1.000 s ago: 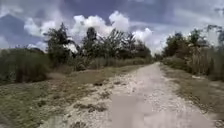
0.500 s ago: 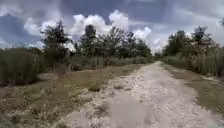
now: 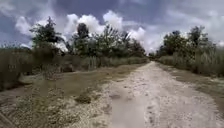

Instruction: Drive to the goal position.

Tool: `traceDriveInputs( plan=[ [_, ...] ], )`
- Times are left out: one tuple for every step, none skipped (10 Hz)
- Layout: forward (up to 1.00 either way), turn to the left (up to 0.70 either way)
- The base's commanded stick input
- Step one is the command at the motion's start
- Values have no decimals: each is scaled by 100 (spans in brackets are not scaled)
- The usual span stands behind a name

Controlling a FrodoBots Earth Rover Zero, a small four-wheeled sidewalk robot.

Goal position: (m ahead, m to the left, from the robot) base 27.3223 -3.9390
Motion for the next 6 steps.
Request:
traceDriveInputs(
  plan=[
    [85,-32],
    [85,-29],
    [85,-4],
    [85,0],
    [85,0],
    [85,0]
  ],
)
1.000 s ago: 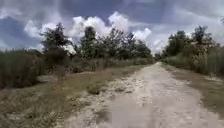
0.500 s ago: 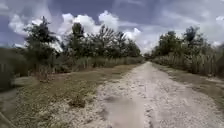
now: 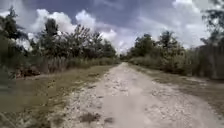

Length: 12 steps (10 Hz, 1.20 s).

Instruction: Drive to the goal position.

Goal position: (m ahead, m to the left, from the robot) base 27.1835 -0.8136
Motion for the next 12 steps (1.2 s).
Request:
traceDriveInputs(
  plan=[
    [85,0],
    [85,0],
    [85,0],
    [85,0],
    [85,0],
    [85,0],
    [85,4],
    [85,32],
    [85,33],
    [85,12],
    [85,0],
    [85,0]
  ],
)
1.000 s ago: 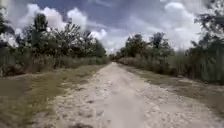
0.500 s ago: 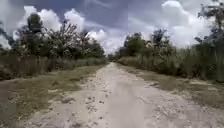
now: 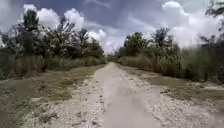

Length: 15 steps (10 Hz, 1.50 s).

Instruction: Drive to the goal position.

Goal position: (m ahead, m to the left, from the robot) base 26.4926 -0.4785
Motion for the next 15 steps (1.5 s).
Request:
traceDriveInputs(
  plan=[
    [85,0],
    [85,0],
    [85,0],
    [85,0],
    [85,0],
    [85,0],
    [85,0],
    [85,0],
    [85,0],
    [85,0],
    [85,0],
    [85,0],
    [85,0],
    [85,0],
    [85,0]
  ],
)
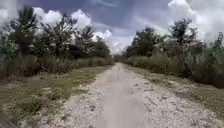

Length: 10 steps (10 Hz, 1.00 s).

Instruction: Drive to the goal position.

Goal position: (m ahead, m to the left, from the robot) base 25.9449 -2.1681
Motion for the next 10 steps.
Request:
traceDriveInputs(
  plan=[
    [85,0],
    [85,0],
    [85,0],
    [85,0],
    [85,0],
    [85,0],
    [85,0],
    [85,0],
    [85,0],
    [85,0]
  ],
)
